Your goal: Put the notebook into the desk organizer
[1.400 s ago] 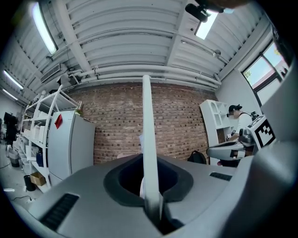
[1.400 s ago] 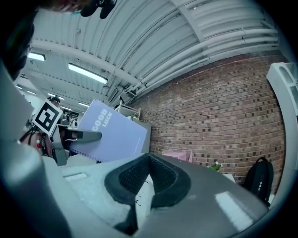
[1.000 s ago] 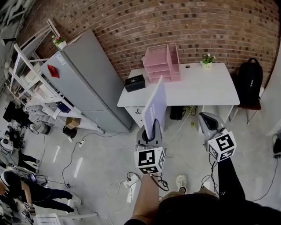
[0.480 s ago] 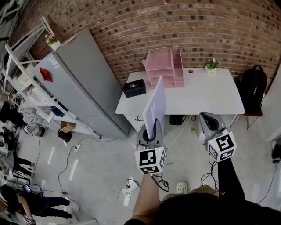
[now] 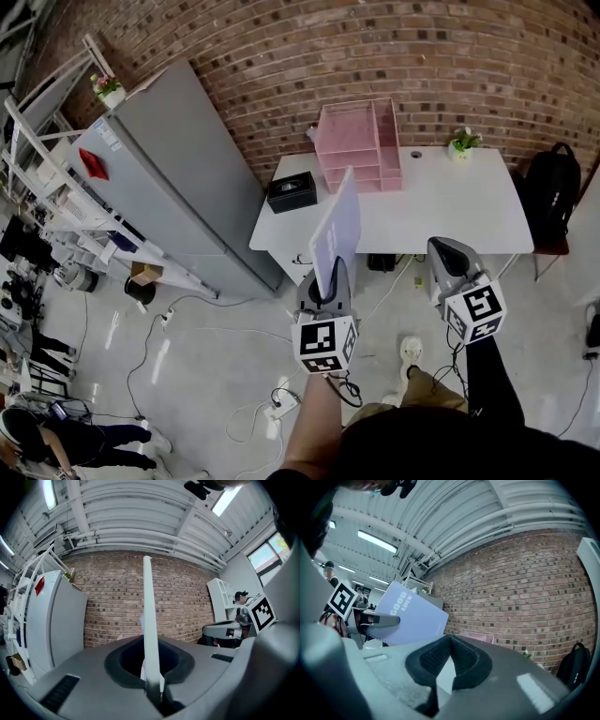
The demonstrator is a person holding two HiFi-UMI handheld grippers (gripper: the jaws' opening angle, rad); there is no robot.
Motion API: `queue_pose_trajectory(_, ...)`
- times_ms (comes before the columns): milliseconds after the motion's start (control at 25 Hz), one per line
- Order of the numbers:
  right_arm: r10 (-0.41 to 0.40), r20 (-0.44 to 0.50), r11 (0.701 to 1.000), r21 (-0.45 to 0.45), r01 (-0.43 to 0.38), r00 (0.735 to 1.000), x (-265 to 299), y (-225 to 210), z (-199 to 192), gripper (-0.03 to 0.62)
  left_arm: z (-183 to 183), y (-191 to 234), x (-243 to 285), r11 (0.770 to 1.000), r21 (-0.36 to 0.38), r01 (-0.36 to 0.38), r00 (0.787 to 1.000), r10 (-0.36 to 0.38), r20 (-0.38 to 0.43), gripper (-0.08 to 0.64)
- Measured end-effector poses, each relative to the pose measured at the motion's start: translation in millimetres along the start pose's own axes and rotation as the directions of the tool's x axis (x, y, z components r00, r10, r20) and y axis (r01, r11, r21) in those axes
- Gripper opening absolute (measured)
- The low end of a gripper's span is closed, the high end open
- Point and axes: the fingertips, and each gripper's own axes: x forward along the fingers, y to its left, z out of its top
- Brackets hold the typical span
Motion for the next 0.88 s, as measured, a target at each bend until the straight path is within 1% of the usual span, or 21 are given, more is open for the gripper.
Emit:
queue_pose_trajectory(120,0.004,0.019,1.0,0.001,-0.004,1.0,17,-10,-4,0.0,-5,6,18,1.0,0.006,-0.008,1.0,0.008,0.008,0.035)
queue_pose_trajectory(360,-0.001,0.041,1.0,0.024,0.0,0.999,55,-37,-11,0.0,-11,17,62,1.0,0.015,-0.007,1.0,0.007,-0.009,0.035)
queue_pose_trajectory(440,0.006,0.044,1.0,0.028,-0.007,0.999,71,-44,-13,0.0,-14,23,78,1.0,0.005,-0.008,1.0,0.008,-0.015,0.035)
queue_pose_trajectory(560,0.02,0.04,0.999,0.028,-0.021,0.999,97,-56,-19,0.0,-23,32,105,1.0,-0.029,-0.01,0.999,0.009,-0.03,0.035)
queue_pose_trajectory(640,0.031,0.033,0.999,0.028,-0.032,0.999,116,-66,-23,0.0,-30,38,124,0.997,-0.073,-0.016,0.999,0.013,-0.042,0.035)
queue_pose_trajectory(760,0.045,0.027,0.999,0.029,-0.046,0.999,146,-83,-26,0.0,-40,49,153,0.982,-0.186,-0.019,0.999,0.011,-0.049,0.035)
queue_pose_trajectory(840,0.052,0.025,0.998,0.03,-0.053,0.998,167,-95,-28,0.0,-48,56,173,0.958,-0.286,-0.014,0.999,0.001,-0.046,0.035)
queue_pose_trajectory(880,0.056,0.022,0.998,0.031,-0.056,0.998,178,-100,-29,0.0,-52,60,183,0.939,-0.345,-0.011,0.999,-0.004,-0.043,0.035)
